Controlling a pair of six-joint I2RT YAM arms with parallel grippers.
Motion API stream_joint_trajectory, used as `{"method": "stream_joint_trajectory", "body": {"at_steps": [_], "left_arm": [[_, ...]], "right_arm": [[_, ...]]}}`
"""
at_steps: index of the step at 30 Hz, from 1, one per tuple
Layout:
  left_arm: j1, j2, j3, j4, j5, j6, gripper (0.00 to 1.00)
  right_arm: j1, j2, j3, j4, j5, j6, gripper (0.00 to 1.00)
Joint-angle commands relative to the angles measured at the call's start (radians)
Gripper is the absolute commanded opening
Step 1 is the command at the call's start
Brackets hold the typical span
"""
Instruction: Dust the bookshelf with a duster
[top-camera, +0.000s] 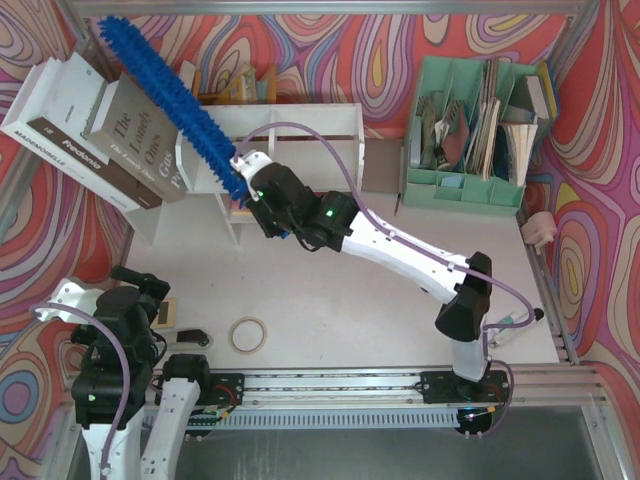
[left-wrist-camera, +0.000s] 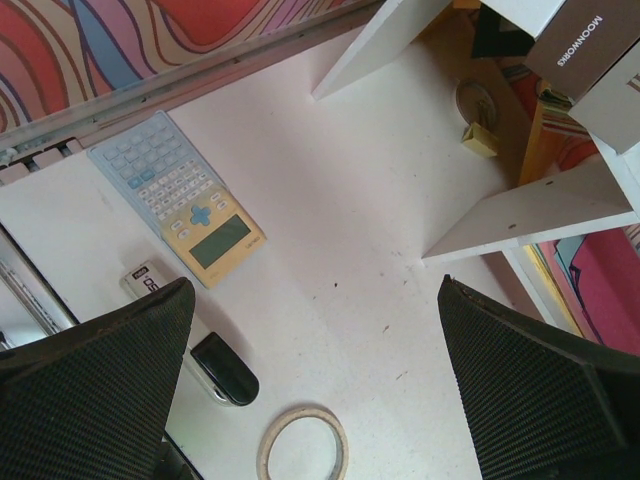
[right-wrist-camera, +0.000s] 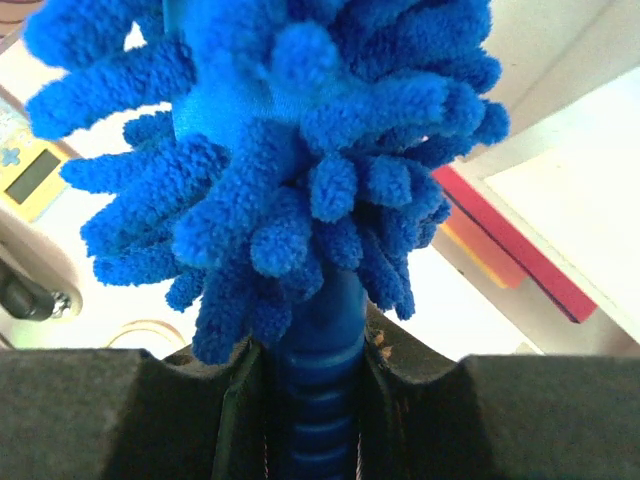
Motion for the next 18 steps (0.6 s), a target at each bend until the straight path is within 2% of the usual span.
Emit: {"method": "stream_joint_trajectory", "body": {"at_steps": [1, 6, 12, 15, 18], "left_arm": [[0.005, -0.009, -0.012, -0.001, 0.004, 0.021, 0.98], [0.005, -0.007, -0.010, 0.001, 0.003, 0.023, 0.98], [0.005, -0.003, -0.010, 0.005, -0.005, 0.031, 0.98], [0.005, 0.004, -0.010, 0.009, -0.003, 0.032, 0.98], [0.005, 0.010, -0.007, 0.013, 0.003, 0.029, 0.98]], "right_arm": [[-0.006, -0.005, 0.038, 0.056, 0.001, -0.024, 0.00], [0.005, -0.059, 0.020, 0.065, 0.001, -0.043, 0.00], [0.161, -0.149, -0.034, 0.077, 0.048, -0.107, 0.00], [0.193, -0.193, -0.059, 0.083, 0.038, -0.094, 0.00], [0.201, -0.172, -0.044, 0.067, 0.020, -0.092, 0.00]]}}
